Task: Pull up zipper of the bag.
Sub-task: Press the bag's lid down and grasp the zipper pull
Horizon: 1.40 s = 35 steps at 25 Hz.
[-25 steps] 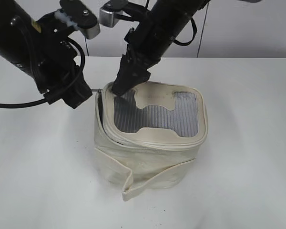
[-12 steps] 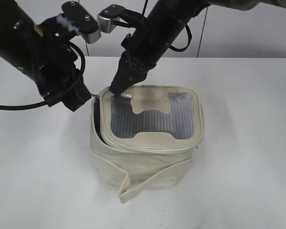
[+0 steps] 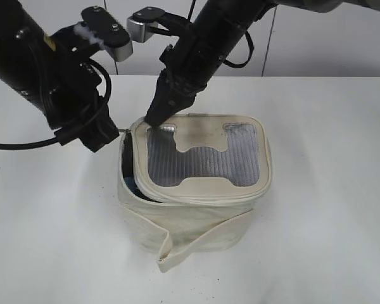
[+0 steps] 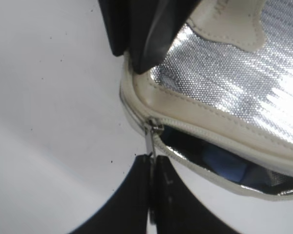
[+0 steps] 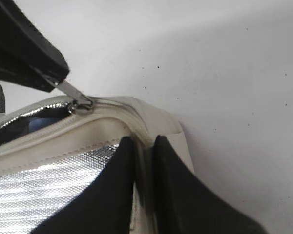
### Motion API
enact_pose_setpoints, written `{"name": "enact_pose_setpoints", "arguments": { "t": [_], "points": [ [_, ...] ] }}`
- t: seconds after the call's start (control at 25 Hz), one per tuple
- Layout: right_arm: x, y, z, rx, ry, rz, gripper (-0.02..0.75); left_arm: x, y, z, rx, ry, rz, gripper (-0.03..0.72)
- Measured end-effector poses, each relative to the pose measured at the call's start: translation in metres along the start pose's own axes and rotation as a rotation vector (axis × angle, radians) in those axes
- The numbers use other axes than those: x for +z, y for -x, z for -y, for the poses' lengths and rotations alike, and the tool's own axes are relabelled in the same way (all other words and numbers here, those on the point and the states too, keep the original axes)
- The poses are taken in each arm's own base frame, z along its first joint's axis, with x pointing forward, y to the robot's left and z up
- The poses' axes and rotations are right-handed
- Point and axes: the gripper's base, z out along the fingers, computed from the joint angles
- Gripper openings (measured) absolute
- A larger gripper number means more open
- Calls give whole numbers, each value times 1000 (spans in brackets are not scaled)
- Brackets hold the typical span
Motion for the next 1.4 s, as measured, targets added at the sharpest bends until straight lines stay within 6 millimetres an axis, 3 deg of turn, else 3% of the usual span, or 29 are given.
{"name": "enact_pose_setpoints", "arguments": {
  "t": [0.56, 0.76, 1.16, 1.4],
  "points": [
    [-6, 11, -6, 106, -21, -53, 90, -6, -5, 11, -83, -138, -65, -2],
    [-6, 10, 4, 130, -109, -47, 80, -14, -16, 26, -99, -279, -195, -2],
    [-6, 9, 5, 200, -126, -51, 80, -13, -12, 33, -162, -349, -150, -2],
    [-7, 10, 6, 214, -137, -48, 79, -6, -11, 67, -98, -414, -183, -2]
  ]
}}
